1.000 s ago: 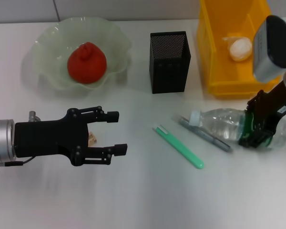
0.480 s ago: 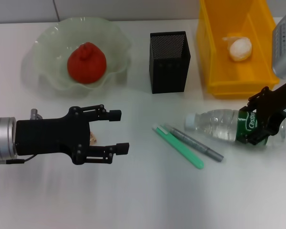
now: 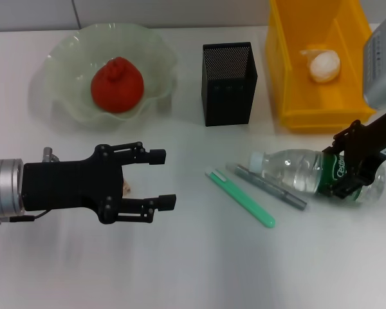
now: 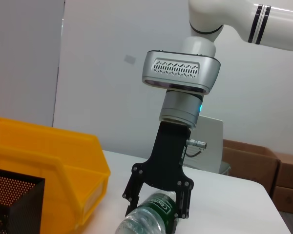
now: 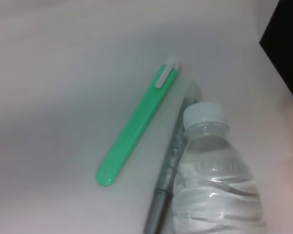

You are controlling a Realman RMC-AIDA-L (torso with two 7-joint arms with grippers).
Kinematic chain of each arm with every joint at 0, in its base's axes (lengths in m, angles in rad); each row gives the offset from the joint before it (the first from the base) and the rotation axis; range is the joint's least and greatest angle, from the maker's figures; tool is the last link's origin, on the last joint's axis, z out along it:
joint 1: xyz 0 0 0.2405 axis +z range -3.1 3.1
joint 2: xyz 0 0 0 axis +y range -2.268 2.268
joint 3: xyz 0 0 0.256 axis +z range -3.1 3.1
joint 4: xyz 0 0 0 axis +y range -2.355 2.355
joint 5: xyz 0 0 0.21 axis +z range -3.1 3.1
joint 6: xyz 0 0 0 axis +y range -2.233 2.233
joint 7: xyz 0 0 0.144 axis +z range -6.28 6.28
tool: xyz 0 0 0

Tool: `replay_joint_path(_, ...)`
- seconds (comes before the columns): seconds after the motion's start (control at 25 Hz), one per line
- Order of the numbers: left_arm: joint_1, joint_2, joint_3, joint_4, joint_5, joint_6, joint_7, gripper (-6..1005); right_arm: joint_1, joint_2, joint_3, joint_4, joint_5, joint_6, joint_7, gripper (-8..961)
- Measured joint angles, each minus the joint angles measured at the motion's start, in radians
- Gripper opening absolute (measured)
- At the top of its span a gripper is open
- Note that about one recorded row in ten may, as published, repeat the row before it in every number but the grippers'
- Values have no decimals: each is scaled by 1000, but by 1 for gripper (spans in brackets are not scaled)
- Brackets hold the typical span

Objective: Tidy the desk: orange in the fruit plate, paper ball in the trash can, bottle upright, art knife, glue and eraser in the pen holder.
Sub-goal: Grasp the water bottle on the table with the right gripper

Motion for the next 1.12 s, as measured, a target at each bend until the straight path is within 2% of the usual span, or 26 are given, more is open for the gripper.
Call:
replay_joint_path(0.48, 8, -4, 0, 0, 1, 7, 1, 805, 17, 2, -95, 52, -39, 64, 13, 760)
replay_joint_path(1.12, 8, -7, -1, 0, -5, 8, 2, 804, 20, 3, -124, 71, -40, 98, 15, 764)
